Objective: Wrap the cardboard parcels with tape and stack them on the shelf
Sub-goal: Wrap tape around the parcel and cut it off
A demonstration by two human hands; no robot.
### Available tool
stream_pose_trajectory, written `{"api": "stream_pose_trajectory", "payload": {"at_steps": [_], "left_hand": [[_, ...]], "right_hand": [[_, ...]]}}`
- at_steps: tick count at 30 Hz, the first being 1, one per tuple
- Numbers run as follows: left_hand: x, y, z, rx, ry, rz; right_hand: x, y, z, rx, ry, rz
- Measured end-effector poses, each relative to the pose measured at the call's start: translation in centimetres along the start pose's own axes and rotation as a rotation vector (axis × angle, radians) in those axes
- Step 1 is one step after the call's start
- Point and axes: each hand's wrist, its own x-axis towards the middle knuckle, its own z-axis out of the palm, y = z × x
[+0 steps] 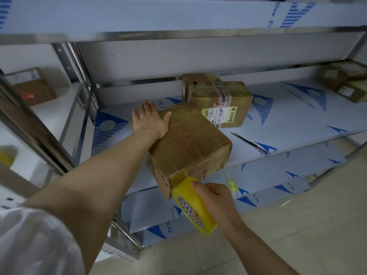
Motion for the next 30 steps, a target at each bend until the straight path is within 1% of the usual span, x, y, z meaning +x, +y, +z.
{"api": "stream_pose_trajectory", "payload": {"at_steps": [1,3,6,9,12,14,16,18,20,23,25,26,27,30], "left_hand": [[-0.6,0.6,-0.2,0.009,-0.011,-0.019],[-2.7,2.2,0.6,0.005,-0.050,0.016],[-5.3,3.4,2.2,0.018,-0.024,0.099],[-6.2,3.5,1.0,0.015,-0.043,0.065],[-8.2,4.2,1.8,0.072,-0.035,0.130],[-9.1,4.4,2.3,0.037,-0.070,0.153],[-9.5,4.4,1.8,-0.003,-0.094,0.119],[-10.0,4.3,1.9,0.015,-0.049,0.116],[-10.8,4.3,2.5,0.011,-0.048,0.145],[-9.9,4.0,2.1,-0.108,-0.085,0.115],[-7.8,3.0,1.0,-0.135,0.024,0.078],[-6.6,2.2,0.6,-0.095,0.076,0.062],[-5.7,1.4,0.6,-0.040,0.081,0.044],[-4.0,0.4,1.0,0.054,-0.032,-0.005]], "right_hand": [[0.0,0.0,0.0,0.002,0.003,0.003],[0.0,-0.2,-0.1,-0.021,0.001,0.006],[0.2,-0.3,0.0,0.000,0.007,0.012],[0.0,-0.4,0.0,0.013,0.010,0.017],[0.2,-0.7,0.0,0.023,-0.019,0.027],[0.3,-0.7,0.2,0.048,-0.024,0.035],[0.2,-0.8,0.3,0.071,-0.018,0.040],[0.3,-1.0,0.3,0.077,-0.023,0.034],[0.5,-1.0,0.4,0.076,-0.012,0.023],[0.8,-0.6,0.5,0.054,0.021,0.019],[0.9,-0.4,0.4,0.035,0.012,0.008],[0.9,-0.4,0.4,0.036,0.004,0.012],[0.9,-0.4,0.5,0.040,0.000,0.019],[1.1,-0.3,0.6,0.013,0.007,0.023]]}}
